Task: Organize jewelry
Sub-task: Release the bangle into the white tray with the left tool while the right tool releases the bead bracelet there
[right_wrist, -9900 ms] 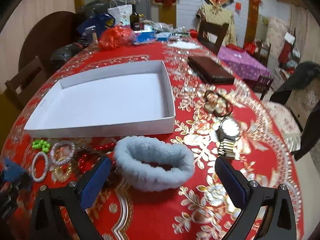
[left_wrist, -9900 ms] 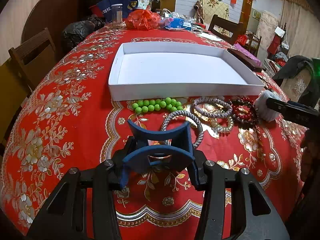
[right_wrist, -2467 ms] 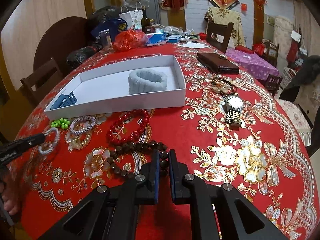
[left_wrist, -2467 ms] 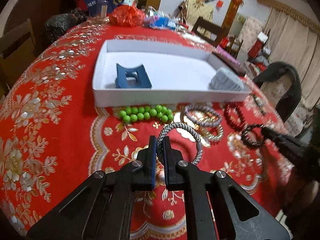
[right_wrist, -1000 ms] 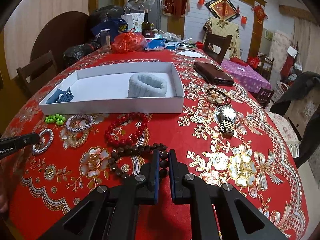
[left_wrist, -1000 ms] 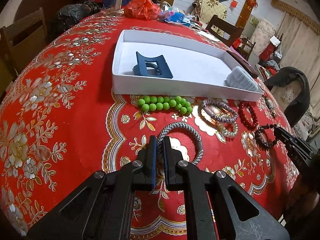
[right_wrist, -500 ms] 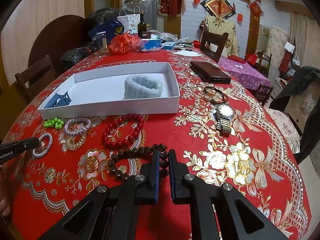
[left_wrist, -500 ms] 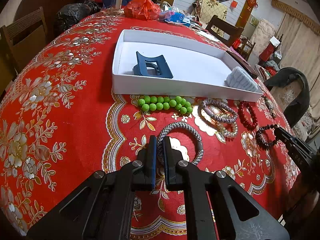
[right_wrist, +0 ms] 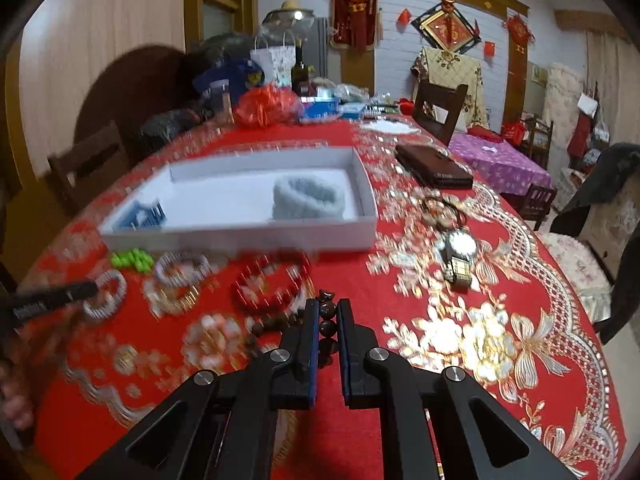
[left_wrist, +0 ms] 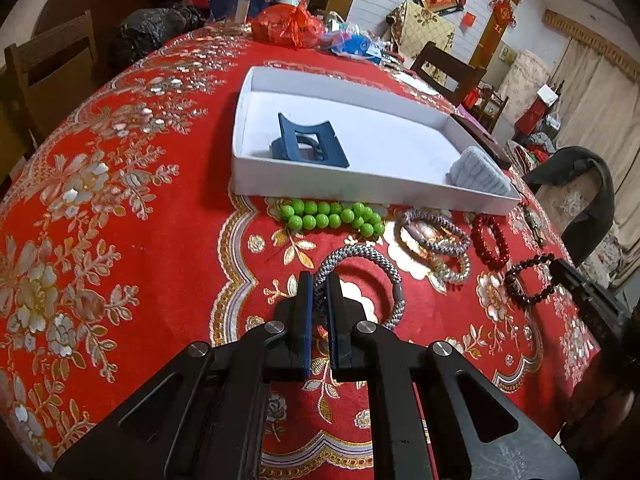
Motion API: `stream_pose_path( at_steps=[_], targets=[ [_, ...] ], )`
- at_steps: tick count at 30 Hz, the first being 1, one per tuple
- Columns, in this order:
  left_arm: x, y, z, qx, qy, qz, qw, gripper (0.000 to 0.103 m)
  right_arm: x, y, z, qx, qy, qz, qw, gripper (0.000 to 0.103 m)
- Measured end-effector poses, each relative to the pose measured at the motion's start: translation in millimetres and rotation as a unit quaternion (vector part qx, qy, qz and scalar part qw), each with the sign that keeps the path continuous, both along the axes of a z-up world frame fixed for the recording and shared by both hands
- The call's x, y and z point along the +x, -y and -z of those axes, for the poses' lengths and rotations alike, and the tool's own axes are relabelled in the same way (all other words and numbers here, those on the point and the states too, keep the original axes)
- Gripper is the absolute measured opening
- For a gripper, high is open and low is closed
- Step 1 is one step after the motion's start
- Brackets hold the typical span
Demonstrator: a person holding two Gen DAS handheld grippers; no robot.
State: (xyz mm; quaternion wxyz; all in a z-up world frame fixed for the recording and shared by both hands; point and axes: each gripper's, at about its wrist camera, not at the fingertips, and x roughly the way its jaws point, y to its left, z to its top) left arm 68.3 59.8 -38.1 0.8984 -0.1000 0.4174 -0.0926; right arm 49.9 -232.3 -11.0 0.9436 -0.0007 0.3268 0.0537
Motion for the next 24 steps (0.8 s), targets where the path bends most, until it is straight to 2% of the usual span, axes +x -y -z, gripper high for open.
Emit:
stream_pose_path(
  at_steps=[5, 12, 17, 24],
  targets=[
    [3, -3, -17, -0.009, 0.015, 0.004, 0.9998, 0.005, 8, -6, -31, 0.008, 0.027, -0.017, 0.999, 0.008],
    [15, 4, -43, -0.03, 0.036, 0.017, 0.9987, 0.005, 26, -18, -54, 0.013, 0.036, -0.043, 0.998, 0.008],
    [43, 13, -61, -0.028, 0.052, 0.02, 0.9981, 0.005, 49, -34, -75, 0.012, 0.05, -0.068, 0.996, 0.008],
    [90, 26, -65, -0.011, 0.043, 0.016, 0.9989, 0.005, 84, -51, -85, 0.017, 0.043, -0.091, 0.995, 0.008]
  ],
)
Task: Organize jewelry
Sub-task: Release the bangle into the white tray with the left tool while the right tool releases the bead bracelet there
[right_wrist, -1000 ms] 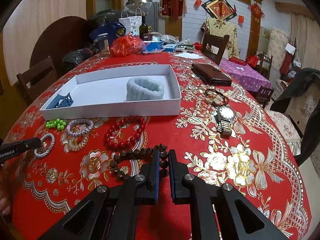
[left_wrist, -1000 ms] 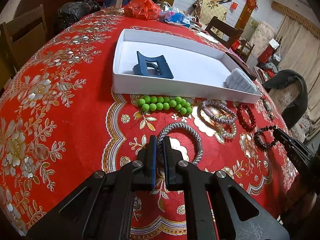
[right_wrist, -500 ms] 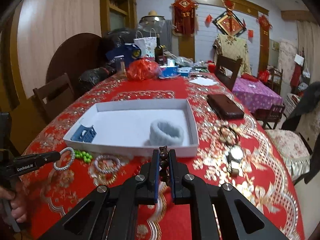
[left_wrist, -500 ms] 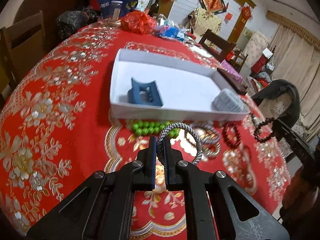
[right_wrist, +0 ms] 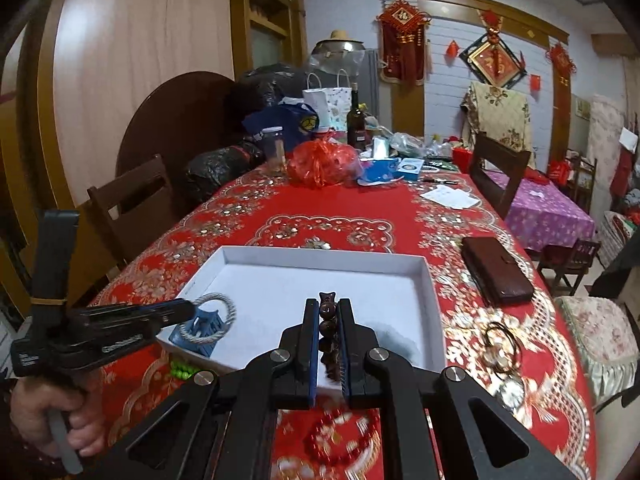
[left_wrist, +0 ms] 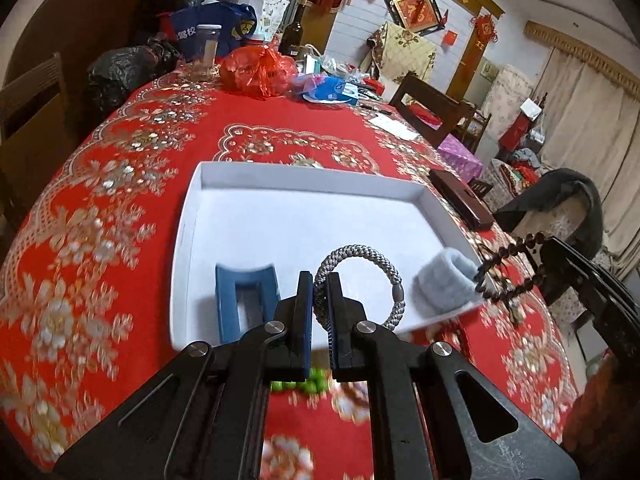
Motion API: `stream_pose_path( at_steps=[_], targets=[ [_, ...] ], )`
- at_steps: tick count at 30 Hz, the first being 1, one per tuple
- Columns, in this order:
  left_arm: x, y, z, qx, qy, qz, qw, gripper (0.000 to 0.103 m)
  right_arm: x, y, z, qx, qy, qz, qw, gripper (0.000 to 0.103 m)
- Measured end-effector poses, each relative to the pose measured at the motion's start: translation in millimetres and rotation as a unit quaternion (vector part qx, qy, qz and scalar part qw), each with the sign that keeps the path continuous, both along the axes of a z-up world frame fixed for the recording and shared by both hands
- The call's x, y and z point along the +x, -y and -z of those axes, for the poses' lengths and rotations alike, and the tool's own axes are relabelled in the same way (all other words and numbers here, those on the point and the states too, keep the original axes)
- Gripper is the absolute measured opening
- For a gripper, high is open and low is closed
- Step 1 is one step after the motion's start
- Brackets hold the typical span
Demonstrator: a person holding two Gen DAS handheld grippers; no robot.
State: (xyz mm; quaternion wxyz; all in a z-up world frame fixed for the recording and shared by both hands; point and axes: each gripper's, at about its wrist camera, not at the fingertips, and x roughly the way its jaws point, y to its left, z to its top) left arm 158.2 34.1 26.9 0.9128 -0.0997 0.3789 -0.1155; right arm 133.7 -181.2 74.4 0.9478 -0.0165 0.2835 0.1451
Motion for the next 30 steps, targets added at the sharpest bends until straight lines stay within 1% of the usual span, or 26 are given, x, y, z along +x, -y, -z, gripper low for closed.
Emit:
stream_pose_path(
  at_steps=[5, 8, 12, 15, 18, 20, 22, 24, 27, 28, 29, 30],
  targets=[
    [33, 5, 5, 0.018, -0.014, -0.007, 0.9997, 0.005, 37, -15, 11, 0.002, -0.037, -0.016, 0.999, 0.008],
    [56, 5, 12, 0.02, -0.039, -0.01, 0.999, 0.005, 59, -24, 18, 0.005, -0.06, -0.019, 0.998, 0.008],
    [81, -5, 10, 0.02, -0.054, -0.025, 0.998, 0.005, 93, -37, 24, 0.006, -0.095, -0.022, 0.995, 0.008],
    [102, -14, 10, 0.032, -0.066, -0.035, 0.9967, 0.005, 121, -39, 32, 0.026, -0.122, -0.02, 0.992, 0.008],
    [119, -20, 17, 0.05, -0.08, -0.044, 0.9946, 0.005, 147, -28, 44, 0.048, -0.154, 0.003, 0.987, 0.008],
    [126, -24, 22, 0.06, -0.085, -0.05, 0.9933, 0.005, 162, -17, 56, 0.056, -0.186, 0.014, 0.981, 0.008],
    [130, -26, 29, 0.069, -0.09, -0.051, 0.9922, 0.005, 166, -6, 60, 0.047, -0.185, 0.037, 0.981, 0.008],
    [131, -24, 34, 0.083, -0.09, -0.05, 0.9912, 0.005, 167, 8, 65, 0.056, -0.193, 0.045, 0.979, 0.008],
    [131, -23, 39, 0.098, -0.089, -0.053, 0.9897, 0.005, 166, 26, 69, 0.056, -0.199, 0.063, 0.976, 0.008],
    [131, -23, 40, 0.101, -0.089, -0.056, 0.9893, 0.005, 165, 31, 70, 0.064, -0.204, 0.064, 0.975, 0.01],
    [129, -24, 40, 0.101, -0.089, -0.058, 0.9892, 0.007, 164, 35, 70, 0.07, -0.207, 0.064, 0.974, 0.013],
    [128, -24, 40, 0.102, -0.089, -0.059, 0.9891, 0.009, 161, 39, 69, 0.081, -0.207, 0.063, 0.973, 0.021]
  ],
)
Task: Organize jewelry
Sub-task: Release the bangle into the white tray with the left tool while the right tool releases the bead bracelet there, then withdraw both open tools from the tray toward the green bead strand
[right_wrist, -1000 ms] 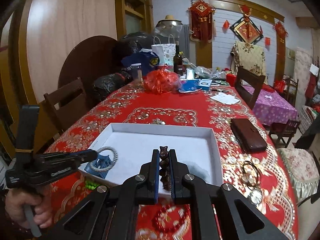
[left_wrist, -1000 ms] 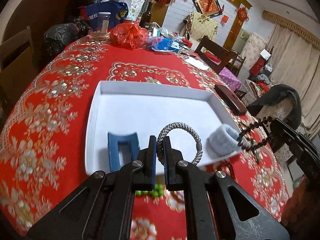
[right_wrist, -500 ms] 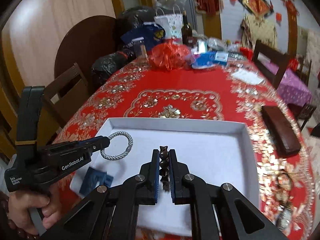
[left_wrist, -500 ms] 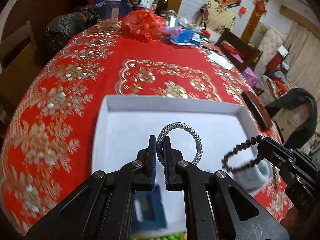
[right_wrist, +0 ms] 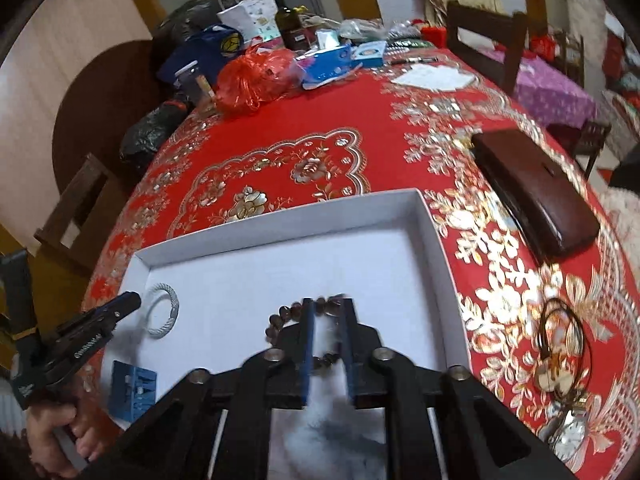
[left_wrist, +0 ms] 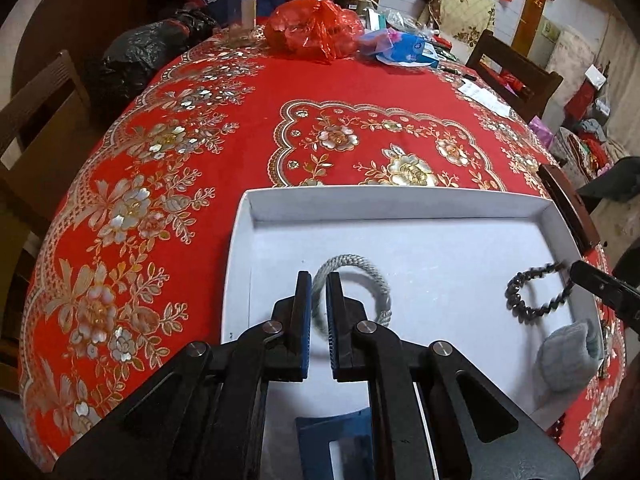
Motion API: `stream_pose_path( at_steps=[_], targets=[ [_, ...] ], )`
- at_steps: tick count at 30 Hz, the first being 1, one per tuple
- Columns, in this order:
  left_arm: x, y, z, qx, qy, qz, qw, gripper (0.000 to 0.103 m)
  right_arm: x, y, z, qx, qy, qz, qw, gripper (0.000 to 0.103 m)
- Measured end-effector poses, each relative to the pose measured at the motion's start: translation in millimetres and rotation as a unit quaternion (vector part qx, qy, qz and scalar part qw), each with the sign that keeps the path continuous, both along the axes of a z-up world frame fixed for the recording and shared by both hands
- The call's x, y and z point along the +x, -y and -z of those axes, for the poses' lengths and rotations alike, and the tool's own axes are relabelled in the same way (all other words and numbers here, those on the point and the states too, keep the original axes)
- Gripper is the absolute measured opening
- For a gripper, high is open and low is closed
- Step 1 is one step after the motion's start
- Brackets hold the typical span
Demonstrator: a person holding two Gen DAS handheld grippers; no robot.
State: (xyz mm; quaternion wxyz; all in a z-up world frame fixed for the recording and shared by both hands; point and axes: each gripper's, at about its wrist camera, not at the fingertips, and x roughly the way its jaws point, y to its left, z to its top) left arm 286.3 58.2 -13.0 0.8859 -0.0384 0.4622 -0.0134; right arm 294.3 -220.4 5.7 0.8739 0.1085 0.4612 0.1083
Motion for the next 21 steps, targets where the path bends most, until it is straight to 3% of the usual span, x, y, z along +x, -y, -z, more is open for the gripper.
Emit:
stream_pose_path(
  at_steps=[2, 4, 10, 13, 17, 21],
  targets=[
    [-3, 0, -2, 0.003, -0.003, 0.001, 1.0, 0.025, -9, 8, -6, 0.009, 0.012, 0.003, 1.0, 0.037],
    [-8, -1, -6, 0.005, 0.001, 0.001, 1.0, 0.035, -20, 11, -15, 0.012, 0.029, 0.001, 1.0, 0.041],
    [-47, -10, -39, -0.01, 0.05, 0.016, 0.9986, 0.036, -76, 11, -47, -0.006, 0.087, -0.024, 0.996, 0.041],
    [-75, -15, -53, -0.028, 0.072, 0.023, 0.9968, 0.042, -111, 8, -51, -0.019, 0.113, -0.038, 0.993, 0.041],
    [-117, -18, -54, -0.035, 0.089, 0.037, 0.9947, 0.042, -155, 5, -41, -0.032, 0.131, -0.044, 0.99, 0.041],
    [-156, -20, -37, -0.03, 0.081, 0.053, 0.9949, 0.042, -187, 0, -16, -0.048, 0.129, -0.041, 0.99, 0.041]
  ],
)
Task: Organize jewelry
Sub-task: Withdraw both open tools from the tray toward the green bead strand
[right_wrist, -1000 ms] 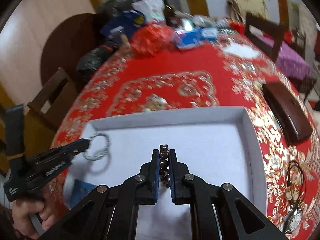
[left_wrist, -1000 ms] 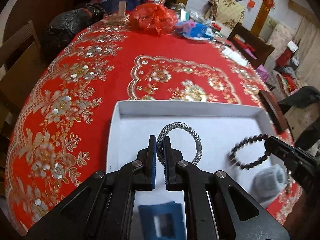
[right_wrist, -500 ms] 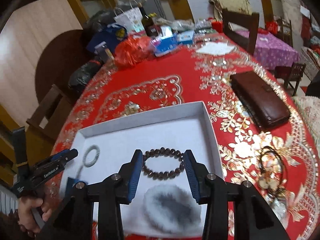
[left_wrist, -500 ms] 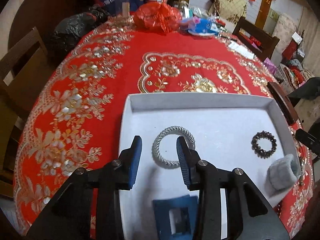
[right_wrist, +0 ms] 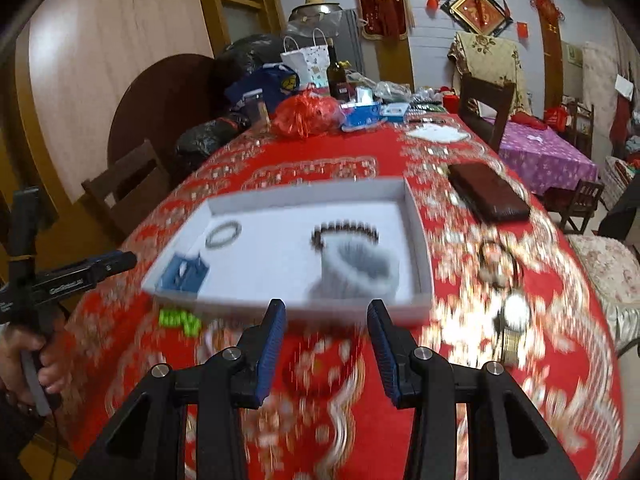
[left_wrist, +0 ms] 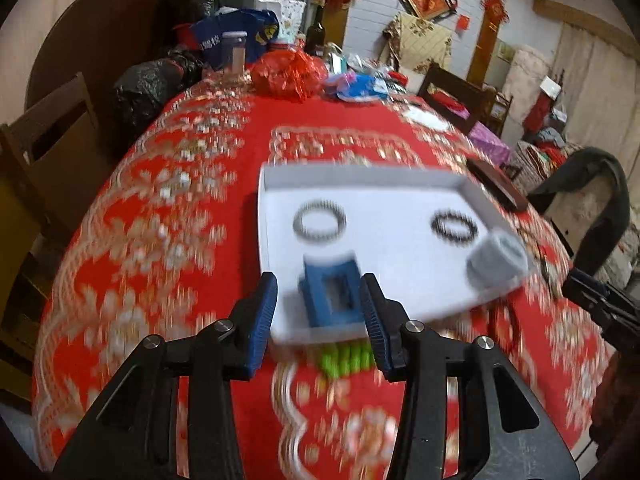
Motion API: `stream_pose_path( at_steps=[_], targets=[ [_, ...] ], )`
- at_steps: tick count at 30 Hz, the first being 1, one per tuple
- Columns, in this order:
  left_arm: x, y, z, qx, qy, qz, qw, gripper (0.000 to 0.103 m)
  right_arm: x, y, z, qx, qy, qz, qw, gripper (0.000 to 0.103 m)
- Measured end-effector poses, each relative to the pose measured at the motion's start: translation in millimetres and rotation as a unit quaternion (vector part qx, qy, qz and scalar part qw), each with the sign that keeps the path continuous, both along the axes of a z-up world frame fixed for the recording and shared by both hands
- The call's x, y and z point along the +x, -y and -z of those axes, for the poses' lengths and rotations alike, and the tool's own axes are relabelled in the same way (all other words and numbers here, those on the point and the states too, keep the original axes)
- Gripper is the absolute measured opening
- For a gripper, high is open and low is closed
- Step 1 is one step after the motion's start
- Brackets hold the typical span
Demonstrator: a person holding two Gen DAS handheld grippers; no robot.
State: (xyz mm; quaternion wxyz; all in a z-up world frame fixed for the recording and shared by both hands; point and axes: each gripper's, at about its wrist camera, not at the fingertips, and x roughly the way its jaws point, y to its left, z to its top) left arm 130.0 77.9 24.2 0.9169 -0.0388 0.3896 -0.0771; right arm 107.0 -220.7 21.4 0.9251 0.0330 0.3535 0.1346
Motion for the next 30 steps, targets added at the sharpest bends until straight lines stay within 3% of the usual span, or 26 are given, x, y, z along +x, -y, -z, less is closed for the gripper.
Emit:
stream_pose_path(
  at_steps=[5, 9, 15, 19, 23, 27, 30],
  targets=[
    [-30, 9, 33, 0.013, -0.029, 0.03, 0.999, 0.042, -30, 10, 37, 0.003, -0.013, 0.049, 0.999, 0.041],
    [-25, 19, 52, 0.009, -0.051, 0.034, 0.9981, 0.042, -38, 19, 58, 0.01, -0.03, 0.074, 0.997, 0.041],
    [-3, 30, 66, 0.002, -0.063, 0.032, 0.9975, 0.042, -35, 16, 59, 0.005, -0.035, 0.065, 0.997, 0.041],
    [0, 20, 62, -0.03, -0.052, 0.009, 0.9981, 0.042, -34, 20, 60, 0.014, -0.042, 0.072, 0.996, 0.041],
    [4, 13, 66, -0.03, -0.055, -0.022, 0.9978, 0.043, -33, 22, 61, 0.022, -0.046, 0.074, 0.996, 0.041],
    [3, 19, 69, -0.019, -0.063, -0.007, 0.9978, 0.042, -33, 22, 61, 0.021, -0.047, 0.073, 0.996, 0.041],
    [-6, 31, 71, 0.024, -0.052, 0.016, 0.9982, 0.042, -33, 21, 61, 0.019, -0.048, 0.075, 0.996, 0.041]
  ],
)
